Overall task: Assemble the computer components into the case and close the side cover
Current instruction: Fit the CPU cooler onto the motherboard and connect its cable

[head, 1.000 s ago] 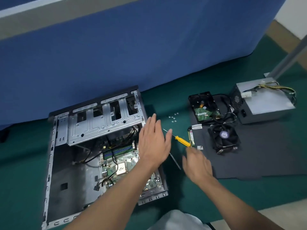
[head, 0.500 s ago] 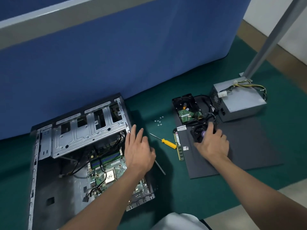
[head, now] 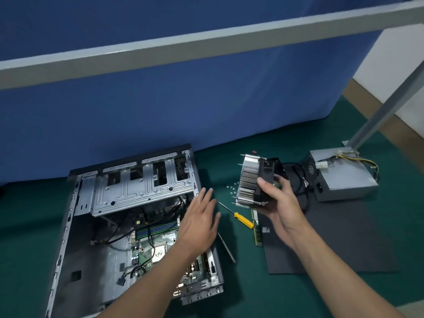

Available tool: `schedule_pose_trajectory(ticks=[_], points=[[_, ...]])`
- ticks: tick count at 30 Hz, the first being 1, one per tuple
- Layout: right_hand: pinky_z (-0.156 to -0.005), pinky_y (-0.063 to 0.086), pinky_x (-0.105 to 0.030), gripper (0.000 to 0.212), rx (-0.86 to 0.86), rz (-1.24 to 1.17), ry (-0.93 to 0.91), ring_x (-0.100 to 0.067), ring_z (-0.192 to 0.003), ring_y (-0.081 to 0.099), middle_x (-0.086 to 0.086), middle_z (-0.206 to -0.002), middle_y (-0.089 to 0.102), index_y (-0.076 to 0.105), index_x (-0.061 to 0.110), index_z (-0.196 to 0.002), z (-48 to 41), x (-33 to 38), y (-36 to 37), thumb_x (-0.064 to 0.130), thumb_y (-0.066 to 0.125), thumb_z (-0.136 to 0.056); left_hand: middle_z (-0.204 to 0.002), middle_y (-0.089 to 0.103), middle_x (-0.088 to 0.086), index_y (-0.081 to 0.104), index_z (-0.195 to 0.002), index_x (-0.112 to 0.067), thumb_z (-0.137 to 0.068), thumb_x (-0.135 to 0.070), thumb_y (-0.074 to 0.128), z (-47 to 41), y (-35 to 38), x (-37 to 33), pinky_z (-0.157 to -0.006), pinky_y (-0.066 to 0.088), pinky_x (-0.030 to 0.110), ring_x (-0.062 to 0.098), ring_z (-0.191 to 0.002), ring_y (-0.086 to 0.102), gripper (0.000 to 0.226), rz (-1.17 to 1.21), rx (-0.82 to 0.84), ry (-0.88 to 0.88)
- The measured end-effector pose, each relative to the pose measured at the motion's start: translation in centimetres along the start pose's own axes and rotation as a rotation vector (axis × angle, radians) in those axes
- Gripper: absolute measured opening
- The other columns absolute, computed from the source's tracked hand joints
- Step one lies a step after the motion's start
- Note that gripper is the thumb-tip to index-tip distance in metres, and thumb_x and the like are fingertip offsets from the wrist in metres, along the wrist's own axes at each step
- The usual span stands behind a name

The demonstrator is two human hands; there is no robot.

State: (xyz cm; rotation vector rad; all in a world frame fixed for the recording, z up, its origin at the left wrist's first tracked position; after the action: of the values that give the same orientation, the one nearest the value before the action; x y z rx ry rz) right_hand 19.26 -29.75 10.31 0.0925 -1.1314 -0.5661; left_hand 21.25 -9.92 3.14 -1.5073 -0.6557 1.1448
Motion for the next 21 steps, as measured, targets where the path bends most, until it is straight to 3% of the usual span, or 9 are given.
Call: schedule_pose_trajectory(ticks=[3,6,8,10,12,14,17,21], points=[[-0.076,0.056,-0.045,0.039,0.209,-0.159,0.074,-0.027,-0.085,0.067,-0.013,-0.094,0.072,0.064,0.009,-0.102,0.0,0.6,2.8,0.015,0.071,-0.064,-0.160,-0.010,-0.008,0.003,-0.154,-0.020,-0.092,-0.063,-0.006,1.2,-0.5,1.0,-0.112,-0.020,0.022,0.000,-0.139,-0.029,0.075,-0.046,0.053,0.069],[-0.071,0.057,-0.040,0.019,0.358,-0.151,0.106,-0.026,-0.079,0.068,-0.013,-0.087,0.072,0.074,0.012,-0.080,-0.1,0.2,5.1,0.007,0.065,-0.065,-0.161,-0.007,-0.008,-0.002,-0.155,-0.023,-0.095,-0.061,-0.005,2.4,-0.8,2.2,-0.114,-0.017,0.021,-0.001,-0.141,-0.025,0.072,-0.045,0.076,0.078],[-0.075,0.056,-0.040,0.027,0.422,-0.135,0.112,-0.026,-0.080,0.068,-0.013,-0.091,0.072,0.075,0.013,-0.085,-0.4,-0.4,6.6,0.003,0.069,-0.061,-0.162,-0.001,-0.008,0.003,-0.156,-0.024,-0.099,-0.059,0.003,3.4,-1.2,3.4,-0.119,-0.009,0.025,0.001,-0.146,-0.013,0.067,-0.029,0.063,0.034],[-0.089,0.050,-0.044,0.060,0.474,-0.080,0.124,-0.031,-0.092,0.064,-0.016,-0.103,0.068,0.065,0.006,-0.111,-0.7,-1.5,7.9,0.001,0.075,-0.052,-0.162,0.010,-0.007,0.013,-0.155,-0.025,-0.101,-0.057,0.012,4.8,-1.7,5.2,-0.121,-0.002,0.027,0.005,-0.148,0.002,0.063,-0.015,0.051,-0.037],[-0.089,0.050,-0.035,0.089,0.534,0.095,0.123,-0.026,-0.098,0.064,-0.011,-0.109,0.066,0.050,0.010,-0.127,-0.8,-2.7,9.2,0.000,0.079,-0.044,-0.159,0.026,-0.004,0.037,-0.147,-0.024,-0.102,-0.050,0.026,6.7,-2.3,7.6,-0.120,0.005,0.026,0.011,-0.146,0.020,0.054,-0.022,0.065,-0.136],[-0.082,0.052,-0.025,0.101,0.594,0.385,0.090,-0.015,-0.096,0.067,-0.004,-0.111,0.066,0.042,0.022,-0.130,-0.6,-3.9,10.5,0.011,0.084,-0.039,-0.156,0.032,0.000,0.055,-0.133,-0.025,-0.099,-0.041,0.042,8.9,-2.6,10.5,-0.118,0.018,0.030,0.017,-0.142,0.029,0.040,-0.061,0.148,-0.248],[-0.093,0.050,-0.034,0.103,0.659,0.937,-0.027,-0.013,-0.102,0.062,0.000,-0.118,0.057,0.031,0.036,-0.128,0.1,-5.6,12.2,0.028,0.083,-0.040,-0.157,0.028,0.006,0.062,-0.125,-0.023,-0.095,-0.034,0.052,12.1,-2.5,14.5,-0.114,0.029,0.038,0.025,-0.141,0.029,0.033,-0.057,0.357,-0.419],[-0.090,0.045,-0.037,0.099,0.812,1.447,-0.158,-0.016,-0.108,0.042,0.010,-0.115,0.041,0.024,0.035,-0.129,0.4,-7.7,13.6,0.034,0.081,-0.048,-0.138,0.049,0.009,0.060,-0.127,-0.019,-0.096,-0.042,0.053,13.9,-1.8,16.9,-0.109,0.037,0.044,0.024,-0.127,0.045,0.039,0.138,0.465,-0.595]])
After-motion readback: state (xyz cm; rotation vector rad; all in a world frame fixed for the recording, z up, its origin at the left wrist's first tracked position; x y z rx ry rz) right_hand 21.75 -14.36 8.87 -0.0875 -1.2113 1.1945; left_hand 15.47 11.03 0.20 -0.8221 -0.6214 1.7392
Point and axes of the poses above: each hand's wrist, its own z-axis away from the middle knuckle, its own y-axis out of the palm, x = y × z, the point moved 1 cm from there along -z, towards the middle knuckle
